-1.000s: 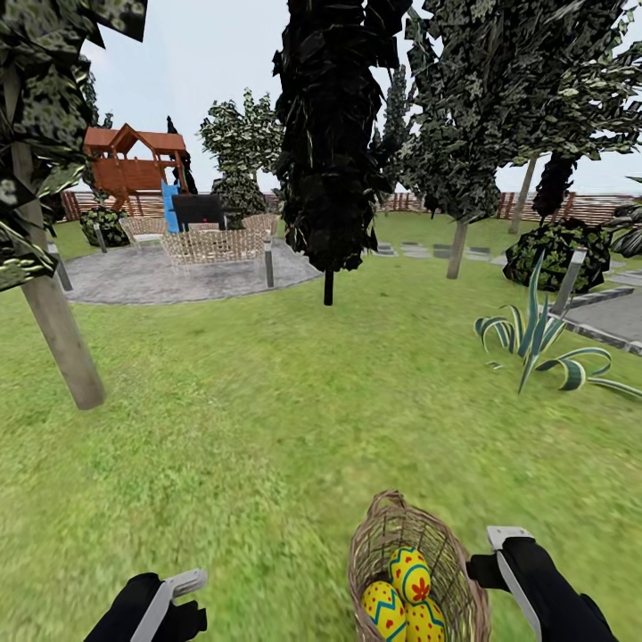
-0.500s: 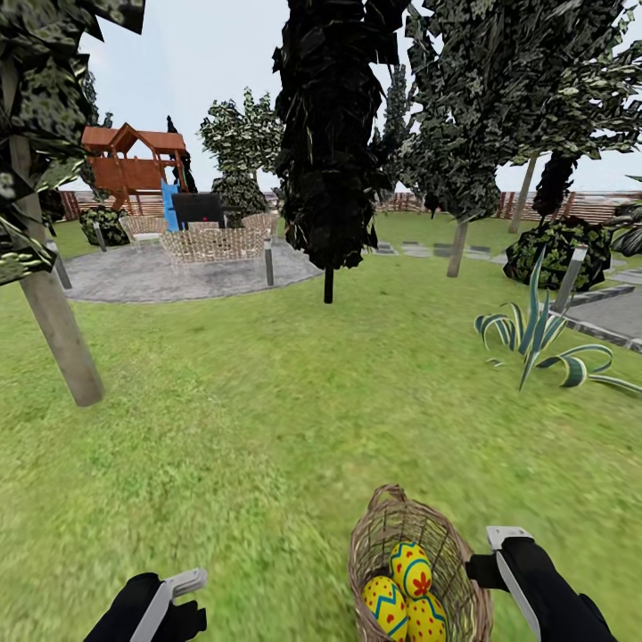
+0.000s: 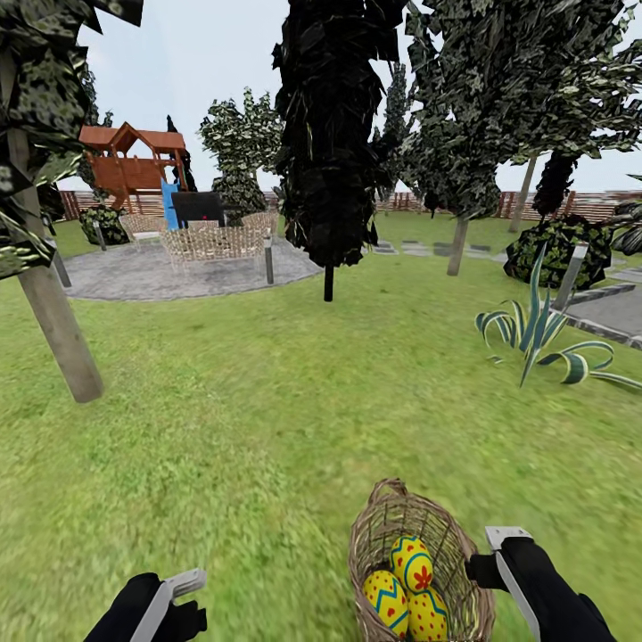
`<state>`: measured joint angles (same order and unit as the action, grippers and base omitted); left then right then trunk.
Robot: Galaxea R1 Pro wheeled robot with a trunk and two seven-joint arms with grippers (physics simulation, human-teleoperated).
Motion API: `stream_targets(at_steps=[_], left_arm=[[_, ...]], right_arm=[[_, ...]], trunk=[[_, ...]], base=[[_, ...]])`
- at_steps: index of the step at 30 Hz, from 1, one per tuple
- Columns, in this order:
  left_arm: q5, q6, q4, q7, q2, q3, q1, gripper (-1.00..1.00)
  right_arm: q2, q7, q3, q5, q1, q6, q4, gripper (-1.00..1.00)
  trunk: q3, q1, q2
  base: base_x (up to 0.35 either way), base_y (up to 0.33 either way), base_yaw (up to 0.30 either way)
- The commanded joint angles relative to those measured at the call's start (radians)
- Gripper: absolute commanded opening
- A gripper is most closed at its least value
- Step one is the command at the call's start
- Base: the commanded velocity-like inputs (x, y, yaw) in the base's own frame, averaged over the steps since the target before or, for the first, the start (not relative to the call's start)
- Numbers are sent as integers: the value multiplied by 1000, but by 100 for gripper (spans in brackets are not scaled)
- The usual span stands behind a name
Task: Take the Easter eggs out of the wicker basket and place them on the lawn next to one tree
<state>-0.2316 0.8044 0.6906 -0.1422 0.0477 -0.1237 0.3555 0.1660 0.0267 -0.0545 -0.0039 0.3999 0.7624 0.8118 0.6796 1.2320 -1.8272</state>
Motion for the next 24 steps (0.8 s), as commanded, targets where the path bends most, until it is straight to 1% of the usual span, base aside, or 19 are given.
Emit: stream_targets(at_steps=[1, 19, 24], left_arm=[[-11, 4, 1, -8, 0, -1, 0, 100], [-11, 5, 1, -8, 0, -1, 0, 100], [-11, 5, 2, -8, 0, -1, 0, 100]], right_arm=[[0, 2, 0, -1, 0, 5, 1, 100], [-5, 2, 1, 2, 0, 5, 1, 100], [-1, 2, 0, 1, 0, 5, 1, 100]], trunk=[[4, 4, -8], [61, 73, -134], [76, 92, -169]], base=[[0, 0, 0], [0, 0, 0], [0, 0, 0]])
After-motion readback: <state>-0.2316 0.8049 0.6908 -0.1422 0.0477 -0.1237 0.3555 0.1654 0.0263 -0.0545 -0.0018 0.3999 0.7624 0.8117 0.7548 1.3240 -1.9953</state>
